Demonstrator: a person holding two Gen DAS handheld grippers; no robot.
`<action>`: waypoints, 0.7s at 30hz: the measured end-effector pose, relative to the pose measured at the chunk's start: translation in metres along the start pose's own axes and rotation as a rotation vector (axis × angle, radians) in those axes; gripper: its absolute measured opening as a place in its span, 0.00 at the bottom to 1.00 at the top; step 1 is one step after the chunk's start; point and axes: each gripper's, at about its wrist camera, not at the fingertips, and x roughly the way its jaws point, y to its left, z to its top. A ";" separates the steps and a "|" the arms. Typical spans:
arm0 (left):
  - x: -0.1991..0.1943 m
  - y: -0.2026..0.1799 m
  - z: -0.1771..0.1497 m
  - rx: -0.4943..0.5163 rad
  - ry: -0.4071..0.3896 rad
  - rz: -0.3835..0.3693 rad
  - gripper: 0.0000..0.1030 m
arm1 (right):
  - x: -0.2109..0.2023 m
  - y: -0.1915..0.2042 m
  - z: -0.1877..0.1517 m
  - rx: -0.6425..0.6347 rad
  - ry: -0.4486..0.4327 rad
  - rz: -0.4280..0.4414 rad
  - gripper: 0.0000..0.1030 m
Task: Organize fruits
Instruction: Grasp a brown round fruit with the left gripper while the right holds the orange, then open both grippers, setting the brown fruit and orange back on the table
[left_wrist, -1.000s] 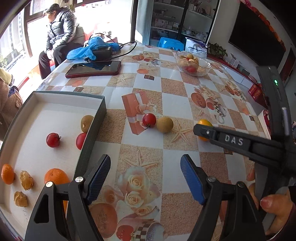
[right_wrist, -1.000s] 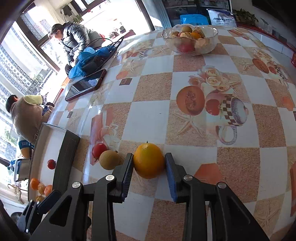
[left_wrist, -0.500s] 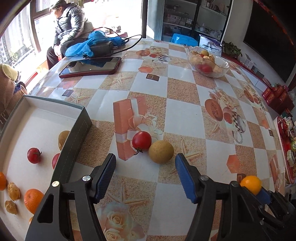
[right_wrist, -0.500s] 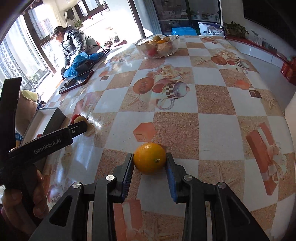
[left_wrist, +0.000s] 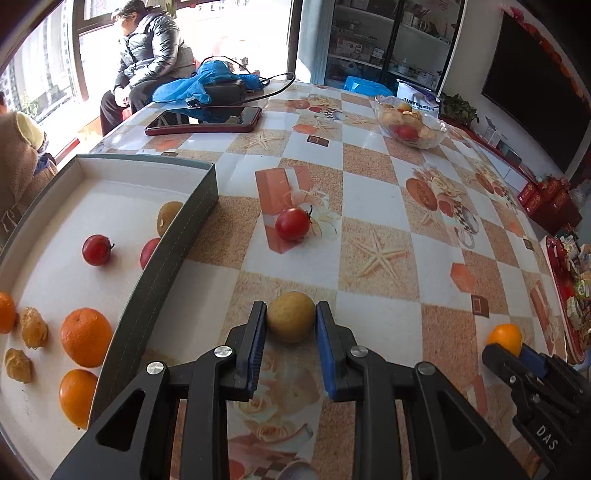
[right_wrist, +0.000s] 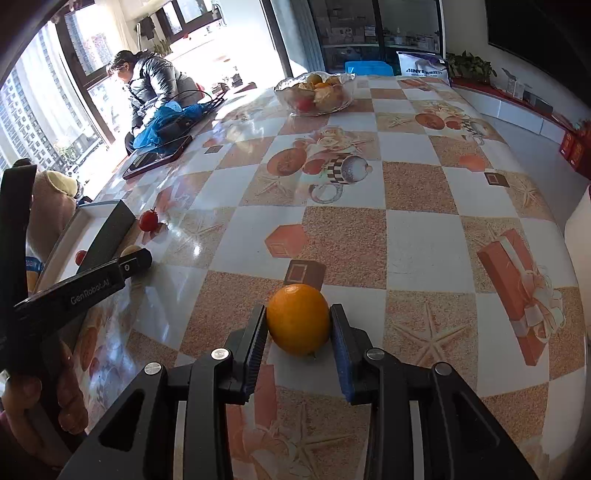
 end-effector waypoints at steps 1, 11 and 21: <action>-0.006 0.000 -0.009 0.015 -0.005 -0.003 0.28 | -0.002 0.001 -0.004 -0.005 -0.003 -0.002 0.35; -0.018 -0.008 -0.042 0.109 -0.061 0.028 0.75 | -0.025 0.010 -0.043 -0.084 -0.047 -0.061 0.40; -0.011 -0.011 -0.037 0.119 -0.049 0.014 0.80 | -0.012 0.001 -0.023 -0.044 -0.022 -0.098 0.72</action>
